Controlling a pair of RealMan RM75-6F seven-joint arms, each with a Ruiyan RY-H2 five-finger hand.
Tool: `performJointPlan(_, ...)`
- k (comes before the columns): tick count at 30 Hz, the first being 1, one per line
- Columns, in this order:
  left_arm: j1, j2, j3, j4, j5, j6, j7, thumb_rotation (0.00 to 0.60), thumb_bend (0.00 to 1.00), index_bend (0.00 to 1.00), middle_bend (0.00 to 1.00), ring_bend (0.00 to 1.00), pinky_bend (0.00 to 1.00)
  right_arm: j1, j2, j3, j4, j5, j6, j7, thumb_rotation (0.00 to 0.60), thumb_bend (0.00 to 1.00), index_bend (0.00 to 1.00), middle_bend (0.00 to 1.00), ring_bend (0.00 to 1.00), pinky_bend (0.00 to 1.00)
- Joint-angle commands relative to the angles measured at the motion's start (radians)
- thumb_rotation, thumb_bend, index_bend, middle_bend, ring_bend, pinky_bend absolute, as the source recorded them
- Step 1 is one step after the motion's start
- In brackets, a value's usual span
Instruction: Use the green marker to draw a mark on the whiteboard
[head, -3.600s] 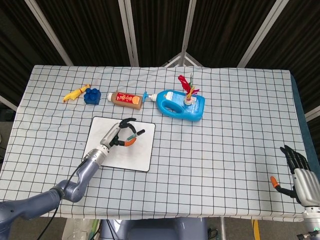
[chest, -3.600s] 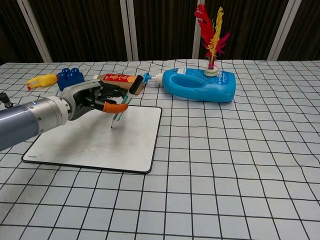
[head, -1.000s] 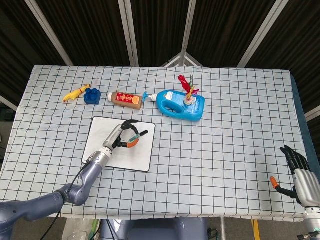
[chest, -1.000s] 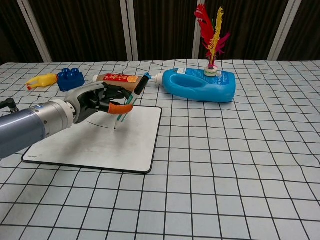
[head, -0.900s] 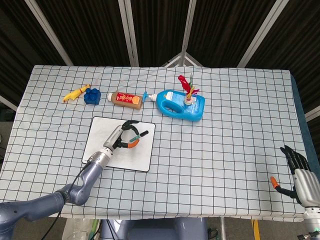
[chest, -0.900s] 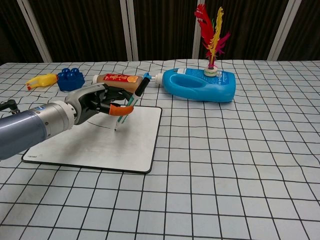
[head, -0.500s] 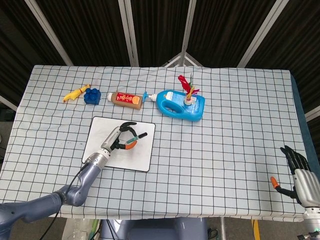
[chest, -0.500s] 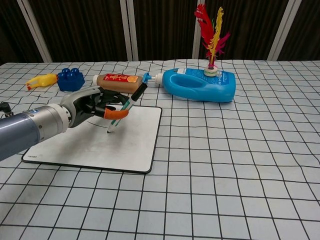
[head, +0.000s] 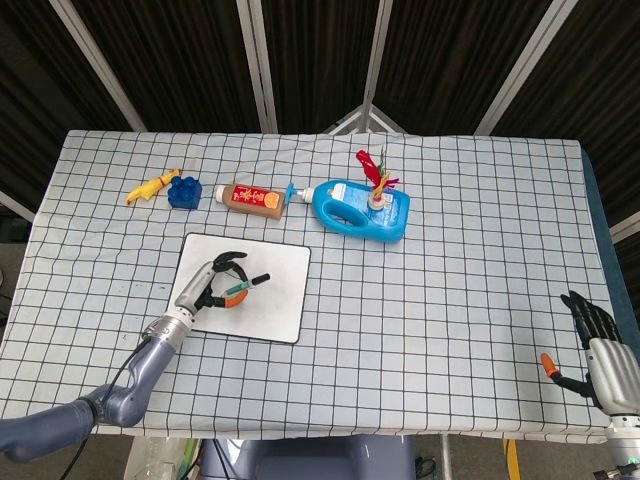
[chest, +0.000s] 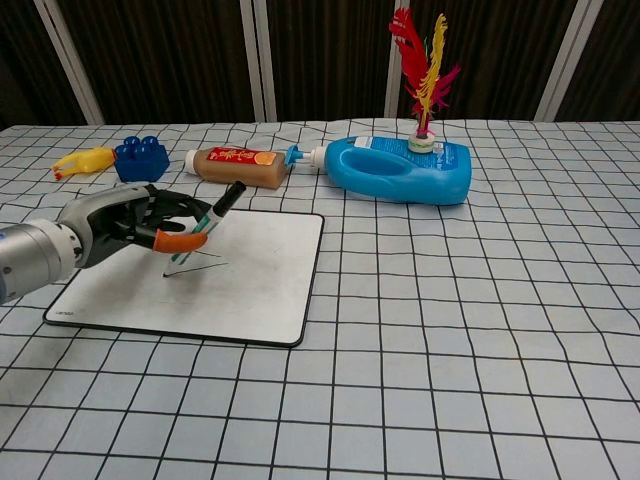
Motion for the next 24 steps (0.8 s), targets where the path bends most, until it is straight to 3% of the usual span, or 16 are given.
performJointPlan(1, 0.04, 0.051, 0.016, -0.055, 0.015, 0.038, -0.005, 0.6, 0.54, 0.68, 0.13, 0.0, 0.0, 0.0, 0.0, 0.001, -0.002, 0.001, 0.0, -0.004, 0.6, 0.35, 0.0, 0.0, 0.0, 0.0)
performJointPlan(14, 0.089, 0.216, -0.035, -0.264, 0.067, 0.137, -0.056, 0.6, 0.54, 0.68, 0.13, 0.0, 0.0, 0.0, -0.002, 0.002, -0.007, 0.008, -0.005, -0.012, 0.6, 0.35, 0.0, 0.0, 0.0, 0.0)
performJointPlan(19, 0.09, 0.254, -0.03, -0.293, 0.083, 0.155, 0.005, 0.6, 0.54, 0.68, 0.13, 0.0, 0.0, -0.001, 0.001, -0.001, -0.006, 0.005, -0.005, -0.006, 0.6, 0.35, 0.0, 0.0, 0.0, 0.0)
performJointPlan(24, 0.089, 0.29, 0.01, -0.269, 0.125, 0.182, 0.178, 0.6, 0.54, 0.68, 0.13, 0.0, 0.0, 0.001, 0.003, -0.004, -0.005, 0.0, -0.01, -0.006, 0.6, 0.35, 0.0, 0.0, 0.0, 0.0)
